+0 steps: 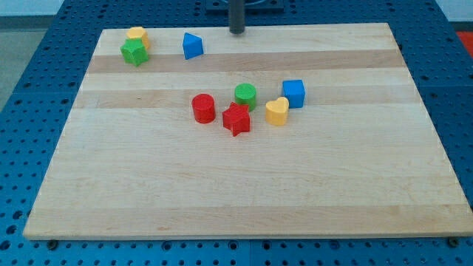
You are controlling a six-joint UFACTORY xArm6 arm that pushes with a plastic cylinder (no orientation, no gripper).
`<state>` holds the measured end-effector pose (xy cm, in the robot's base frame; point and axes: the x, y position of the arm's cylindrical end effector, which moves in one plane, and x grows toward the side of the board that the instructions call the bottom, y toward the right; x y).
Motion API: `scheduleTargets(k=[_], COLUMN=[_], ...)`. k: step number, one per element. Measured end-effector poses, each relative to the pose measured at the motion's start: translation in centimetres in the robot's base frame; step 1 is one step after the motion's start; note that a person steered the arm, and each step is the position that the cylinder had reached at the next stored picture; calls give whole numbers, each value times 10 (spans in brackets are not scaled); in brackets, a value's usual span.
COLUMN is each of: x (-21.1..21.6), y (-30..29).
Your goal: Move the triangle diagonal to the red circle
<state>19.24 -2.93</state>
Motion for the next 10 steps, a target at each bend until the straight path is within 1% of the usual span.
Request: scheduleTargets(k=[2,3,7,8,10], x=[1,7,90,117,151], y=[-63,-80,-87,-97,-111])
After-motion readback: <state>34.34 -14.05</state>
